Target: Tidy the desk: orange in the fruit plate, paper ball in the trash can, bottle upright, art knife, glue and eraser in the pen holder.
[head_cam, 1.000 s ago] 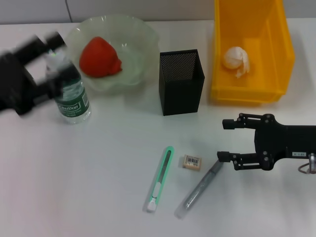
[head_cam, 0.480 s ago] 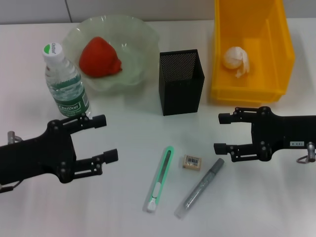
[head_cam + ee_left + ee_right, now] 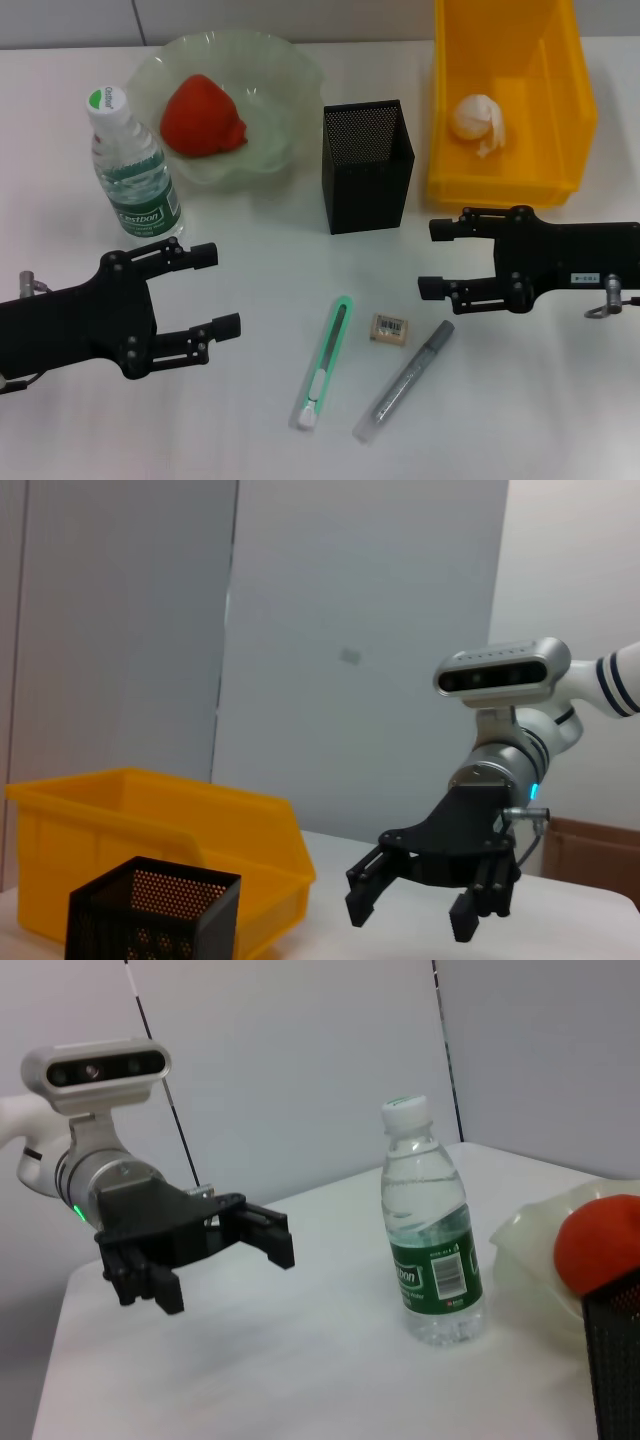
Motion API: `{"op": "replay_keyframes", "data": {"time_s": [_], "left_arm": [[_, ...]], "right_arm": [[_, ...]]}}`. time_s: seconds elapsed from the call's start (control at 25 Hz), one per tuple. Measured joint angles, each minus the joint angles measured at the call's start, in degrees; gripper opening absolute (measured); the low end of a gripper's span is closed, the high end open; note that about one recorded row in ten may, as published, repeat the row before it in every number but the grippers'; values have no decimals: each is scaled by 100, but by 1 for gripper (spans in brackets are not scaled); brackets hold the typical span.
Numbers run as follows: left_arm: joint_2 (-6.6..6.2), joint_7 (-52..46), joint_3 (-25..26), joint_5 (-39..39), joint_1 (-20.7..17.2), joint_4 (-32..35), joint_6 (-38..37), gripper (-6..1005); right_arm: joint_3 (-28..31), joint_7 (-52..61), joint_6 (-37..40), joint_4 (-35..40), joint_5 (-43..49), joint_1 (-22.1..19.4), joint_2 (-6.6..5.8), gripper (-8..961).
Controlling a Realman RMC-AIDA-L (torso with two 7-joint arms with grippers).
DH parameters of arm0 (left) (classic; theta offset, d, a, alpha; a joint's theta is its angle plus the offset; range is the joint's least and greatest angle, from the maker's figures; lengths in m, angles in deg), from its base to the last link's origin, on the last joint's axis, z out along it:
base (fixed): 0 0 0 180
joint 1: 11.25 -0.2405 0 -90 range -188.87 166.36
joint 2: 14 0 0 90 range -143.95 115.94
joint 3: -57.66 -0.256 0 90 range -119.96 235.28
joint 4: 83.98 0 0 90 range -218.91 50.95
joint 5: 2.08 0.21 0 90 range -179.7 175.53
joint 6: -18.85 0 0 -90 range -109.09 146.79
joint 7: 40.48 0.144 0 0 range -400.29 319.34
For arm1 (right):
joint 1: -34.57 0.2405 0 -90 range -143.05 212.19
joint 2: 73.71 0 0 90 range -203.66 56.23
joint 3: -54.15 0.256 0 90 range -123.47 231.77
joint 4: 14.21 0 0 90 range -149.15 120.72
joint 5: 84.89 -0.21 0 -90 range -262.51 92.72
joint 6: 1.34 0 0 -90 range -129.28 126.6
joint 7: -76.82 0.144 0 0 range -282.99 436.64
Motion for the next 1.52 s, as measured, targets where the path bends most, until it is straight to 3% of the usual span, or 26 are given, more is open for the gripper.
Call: {"op": "replay_keyframes", "data": {"time_s": [0.88,1.32,1.52], "left_arm": [[-56,221,-9,94,241,-31,-104,712],[-123,169,2,94,123,-99,-57,694],[-122,169,34,93,92,-99,-128,686]], "right_arm": [[-7,-26,-95,-388,-52,-117,8,797],[-159,322,81,-311,-1,511,-44,798],[-186,398,143,-258,-26,597,-48,796]]}}
